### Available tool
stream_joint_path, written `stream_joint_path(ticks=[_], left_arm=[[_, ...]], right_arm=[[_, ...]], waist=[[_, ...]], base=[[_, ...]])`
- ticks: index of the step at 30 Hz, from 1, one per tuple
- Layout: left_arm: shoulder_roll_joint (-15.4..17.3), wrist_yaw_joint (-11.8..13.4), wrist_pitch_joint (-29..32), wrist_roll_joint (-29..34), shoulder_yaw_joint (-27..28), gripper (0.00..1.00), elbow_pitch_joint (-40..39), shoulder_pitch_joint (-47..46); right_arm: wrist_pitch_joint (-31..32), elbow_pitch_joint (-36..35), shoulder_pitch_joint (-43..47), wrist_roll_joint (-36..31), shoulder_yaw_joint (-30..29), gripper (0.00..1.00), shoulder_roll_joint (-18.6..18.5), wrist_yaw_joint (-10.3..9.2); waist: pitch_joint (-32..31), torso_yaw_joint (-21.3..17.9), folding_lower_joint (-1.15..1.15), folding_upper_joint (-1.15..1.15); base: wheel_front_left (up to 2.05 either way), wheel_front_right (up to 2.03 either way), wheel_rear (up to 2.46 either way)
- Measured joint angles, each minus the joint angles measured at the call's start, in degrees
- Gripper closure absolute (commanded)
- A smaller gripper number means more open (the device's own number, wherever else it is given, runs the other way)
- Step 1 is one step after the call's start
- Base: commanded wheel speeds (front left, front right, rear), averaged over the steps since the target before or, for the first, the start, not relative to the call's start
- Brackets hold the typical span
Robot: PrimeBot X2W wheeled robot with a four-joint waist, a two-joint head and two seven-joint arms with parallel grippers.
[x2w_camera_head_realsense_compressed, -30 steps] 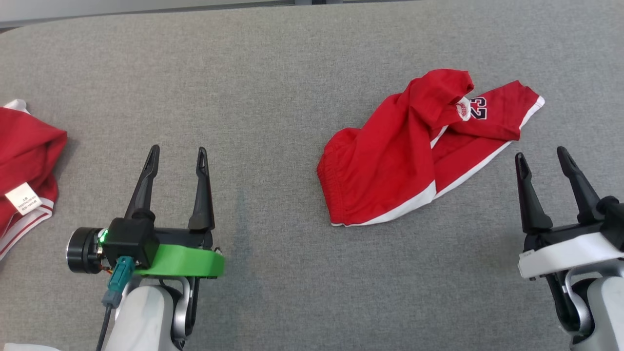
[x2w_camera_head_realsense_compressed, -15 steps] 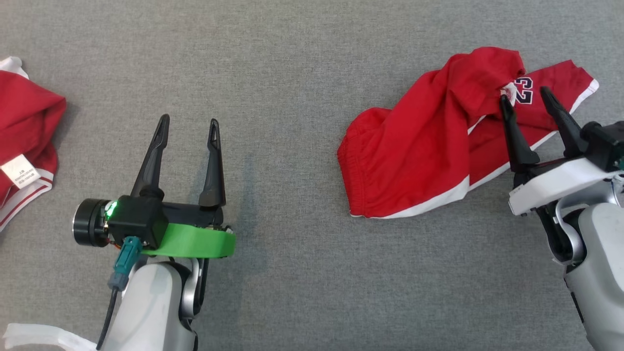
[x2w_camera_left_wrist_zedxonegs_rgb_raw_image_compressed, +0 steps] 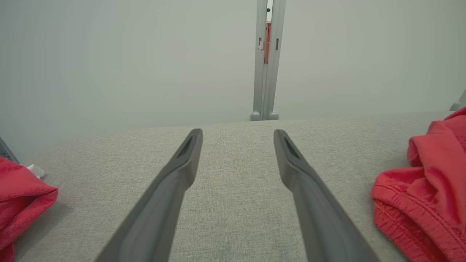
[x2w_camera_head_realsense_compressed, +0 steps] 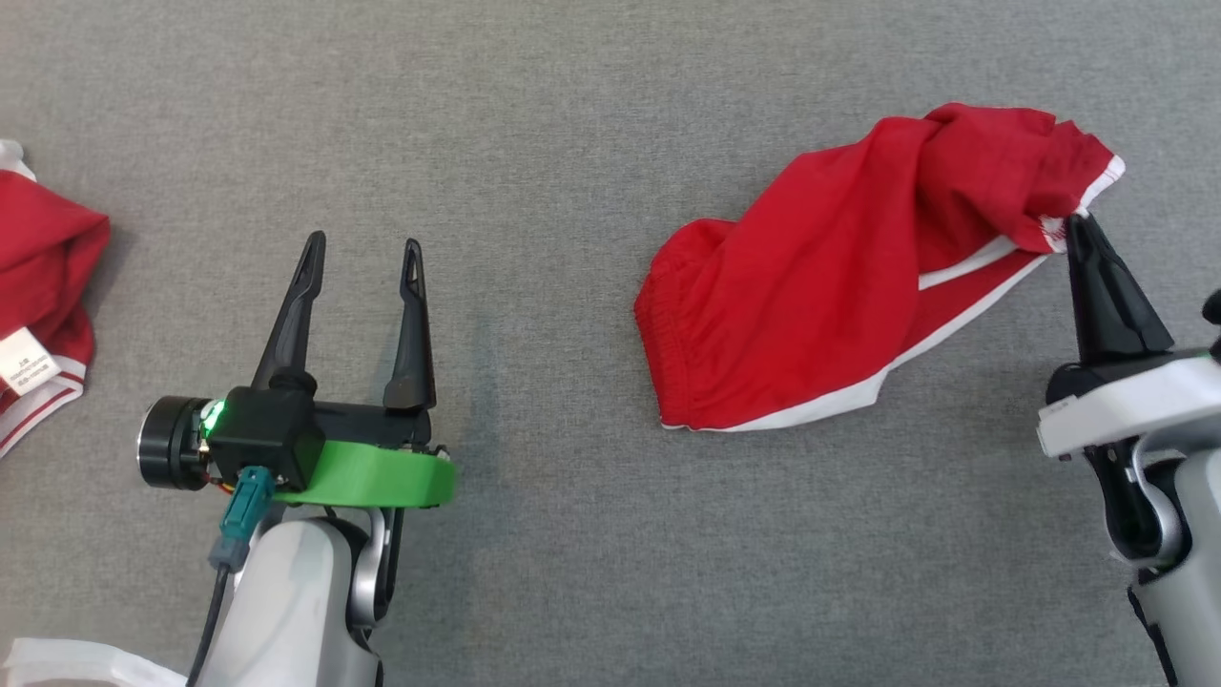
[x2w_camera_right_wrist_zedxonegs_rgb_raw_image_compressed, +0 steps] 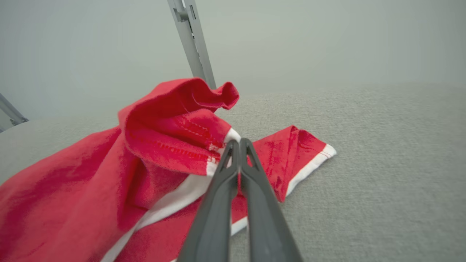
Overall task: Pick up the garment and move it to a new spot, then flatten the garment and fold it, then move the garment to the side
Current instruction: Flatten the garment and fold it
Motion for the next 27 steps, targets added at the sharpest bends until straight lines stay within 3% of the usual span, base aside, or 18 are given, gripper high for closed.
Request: stream_joint_path(ticks=[9,14,15,16,17,22,27], left_arm=[[0.7,-0.1,0.0,0.4,0.8,0.00,-0.3,0.6],[0.8,-0.2,0.0,0.5,0.7,0.00,-0.2,0.6],[0.8,-0.3,0.0,0.5,0.7,0.00,-0.1,0.6],[0.8,-0.4,0.0,0.5,0.6,0.00,0.0,0.6],[0.8,-0.5,0.0,0.5,0.5,0.00,0.2,0.6],[0.8,-0.2,0.0,0.5,0.8,0.00,0.3,0.6],[0.6,0.2,0.0,-0.1,1.5,0.00,0.2,2.0]], right_arm=[[5.9,-12.7,12.9,-0.7,-11.4,1.00,5.9,-0.01],[8.8,-14.5,14.5,-1.1,-14.1,1.00,8.6,-0.01],[9.3,-14.2,14.5,-1.2,-14.2,0.69,8.7,-0.01],[9.2,-14.0,14.5,-1.2,-14.5,0.13,9.1,-0.01],[8.9,-13.7,14.5,-1.5,-14.8,0.00,9.3,-0.01],[3.2,-14.9,13.4,-7.0,-15.7,0.00,8.5,-0.01],[1.3,-17.3,13.1,-12.3,-12.7,0.00,7.9,0.00]], waist=[[-0.9,-3.6,0.00,0.00],[-0.8,-4.9,0.00,0.00],[-0.7,-4.9,0.00,0.00],[-0.7,-4.9,0.00,0.00],[-0.7,-4.8,0.00,0.00],[-1.3,-4.2,0.00,0.00],[-2.9,-3.6,0.00,0.00]], base=[[0.00,0.00,0.00],[0.00,0.00,0.00],[0.00,0.00,0.00],[0.00,0.00,0.00],[0.00,0.00,0.00],[0.00,0.00,0.00],[0.00,0.00,0.00]])
